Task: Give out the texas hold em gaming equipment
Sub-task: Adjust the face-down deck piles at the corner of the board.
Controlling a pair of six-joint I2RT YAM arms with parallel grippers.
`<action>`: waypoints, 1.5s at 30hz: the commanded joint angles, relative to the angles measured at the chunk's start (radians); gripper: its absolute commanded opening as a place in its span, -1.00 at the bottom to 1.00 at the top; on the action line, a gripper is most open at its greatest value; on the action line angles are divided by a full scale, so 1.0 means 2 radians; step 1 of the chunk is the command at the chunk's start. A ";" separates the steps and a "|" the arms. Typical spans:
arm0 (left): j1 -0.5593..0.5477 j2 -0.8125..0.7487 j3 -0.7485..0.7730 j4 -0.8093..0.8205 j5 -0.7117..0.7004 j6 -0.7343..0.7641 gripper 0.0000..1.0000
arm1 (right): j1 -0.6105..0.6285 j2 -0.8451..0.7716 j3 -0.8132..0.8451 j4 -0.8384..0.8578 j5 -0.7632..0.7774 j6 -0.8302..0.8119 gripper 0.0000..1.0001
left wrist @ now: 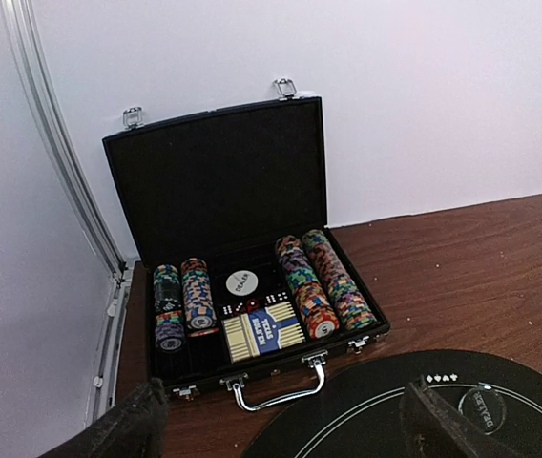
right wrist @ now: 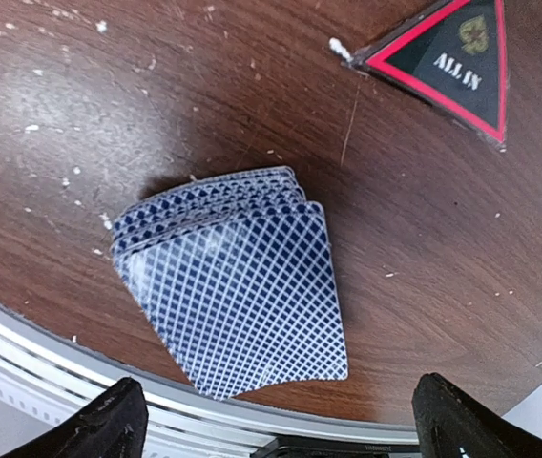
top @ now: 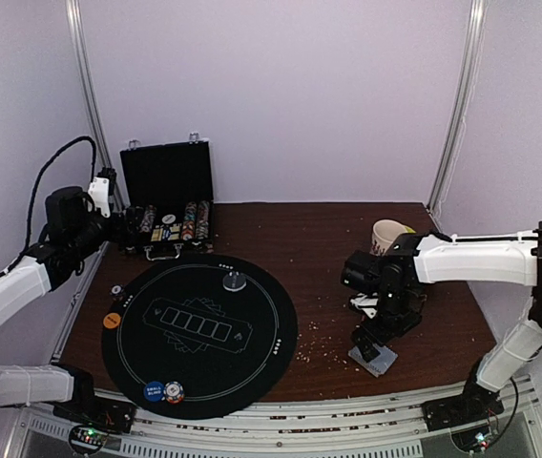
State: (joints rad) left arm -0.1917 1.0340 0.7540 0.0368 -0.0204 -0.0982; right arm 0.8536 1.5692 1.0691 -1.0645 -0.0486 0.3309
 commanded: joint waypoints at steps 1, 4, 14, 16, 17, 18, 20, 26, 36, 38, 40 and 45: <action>0.001 -0.005 -0.005 0.030 0.007 0.009 0.75 | 0.004 0.027 -0.021 -0.004 -0.002 0.010 1.00; 0.001 -0.003 -0.007 0.031 0.007 0.011 0.75 | 0.007 0.036 -0.030 0.000 -0.002 0.011 1.00; 0.001 0.006 -0.007 0.034 0.013 0.013 0.75 | 0.018 0.063 -0.028 0.030 -0.016 -0.009 1.00; 0.001 0.007 -0.007 0.034 0.013 0.014 0.75 | 0.017 0.061 -0.023 0.030 -0.019 -0.013 1.00; 0.000 0.008 -0.007 0.034 0.014 0.015 0.75 | 0.018 0.059 -0.022 0.031 -0.020 -0.015 1.00; 0.000 0.008 -0.008 0.035 0.014 0.015 0.75 | 0.018 0.056 -0.022 0.033 -0.022 -0.016 1.00; 0.000 0.009 -0.007 0.034 0.014 0.017 0.75 | 0.017 0.056 -0.026 0.035 -0.024 -0.016 1.00; 0.001 0.009 -0.008 0.034 0.015 0.016 0.75 | 0.018 0.072 -0.043 0.038 -0.012 -0.008 1.00; 0.000 0.008 -0.009 0.033 0.011 0.019 0.76 | 0.029 0.082 -0.048 0.086 -0.008 -0.004 0.80; 0.000 0.009 -0.009 0.033 0.009 0.020 0.76 | 0.029 0.086 -0.050 0.084 -0.009 -0.002 0.70; 0.000 0.010 -0.008 0.033 0.009 0.021 0.76 | 0.031 0.091 -0.049 0.080 -0.013 0.001 0.67; 0.000 0.011 -0.008 0.033 0.009 0.021 0.76 | 0.033 0.082 -0.050 0.076 -0.017 0.011 0.68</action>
State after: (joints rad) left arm -0.1917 1.0512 0.7460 0.0525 -0.0032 -0.0704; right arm 0.9085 1.7123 0.9924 -0.9024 -0.0956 0.3233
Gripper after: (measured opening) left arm 0.880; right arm 0.833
